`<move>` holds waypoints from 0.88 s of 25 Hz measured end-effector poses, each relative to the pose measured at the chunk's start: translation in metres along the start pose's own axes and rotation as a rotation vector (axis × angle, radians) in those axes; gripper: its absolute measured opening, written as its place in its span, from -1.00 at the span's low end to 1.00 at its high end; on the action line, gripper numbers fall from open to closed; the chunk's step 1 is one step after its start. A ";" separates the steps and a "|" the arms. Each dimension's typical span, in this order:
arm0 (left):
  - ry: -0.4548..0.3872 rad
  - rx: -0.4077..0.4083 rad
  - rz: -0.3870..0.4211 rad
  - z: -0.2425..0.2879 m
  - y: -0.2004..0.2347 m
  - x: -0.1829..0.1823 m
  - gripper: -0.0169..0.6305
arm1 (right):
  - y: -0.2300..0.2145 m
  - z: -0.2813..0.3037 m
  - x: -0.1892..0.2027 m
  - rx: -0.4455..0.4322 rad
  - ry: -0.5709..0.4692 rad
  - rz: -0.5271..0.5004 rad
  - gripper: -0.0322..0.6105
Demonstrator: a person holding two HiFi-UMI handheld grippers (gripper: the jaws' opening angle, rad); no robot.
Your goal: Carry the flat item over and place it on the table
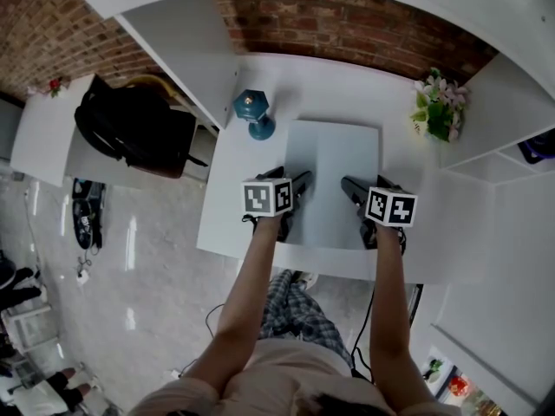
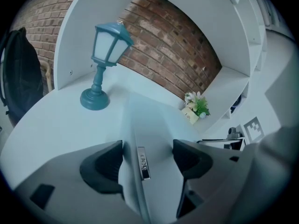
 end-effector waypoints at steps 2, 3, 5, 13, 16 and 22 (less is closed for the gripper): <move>-0.006 0.002 -0.002 0.000 0.000 0.001 0.07 | -0.001 0.000 0.001 -0.009 -0.002 0.013 0.51; -0.009 0.004 -0.004 0.000 0.000 0.001 0.07 | -0.001 0.001 0.002 -0.014 -0.004 0.020 0.51; -0.013 0.007 -0.003 -0.001 0.000 0.000 0.07 | -0.001 0.000 0.002 -0.023 -0.010 0.031 0.51; -0.074 -0.016 0.074 -0.025 -0.010 -0.016 0.07 | -0.008 -0.033 -0.009 -0.022 -0.151 0.086 0.51; -0.130 -0.018 0.137 -0.044 -0.021 -0.026 0.07 | -0.010 -0.060 -0.015 -0.011 -0.253 0.092 0.41; -0.288 0.010 0.300 -0.091 -0.058 -0.050 -0.22 | 0.000 -0.123 -0.027 0.011 -0.483 0.016 -0.13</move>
Point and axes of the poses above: the fingertips, and each gripper's own axes: z forward along the fingers, y to its left, x out of its underside, the point moved 9 cm from there along -z, backward along the fingers, and after that the axes turned 8 degrees about x, right-handed, at the moved point
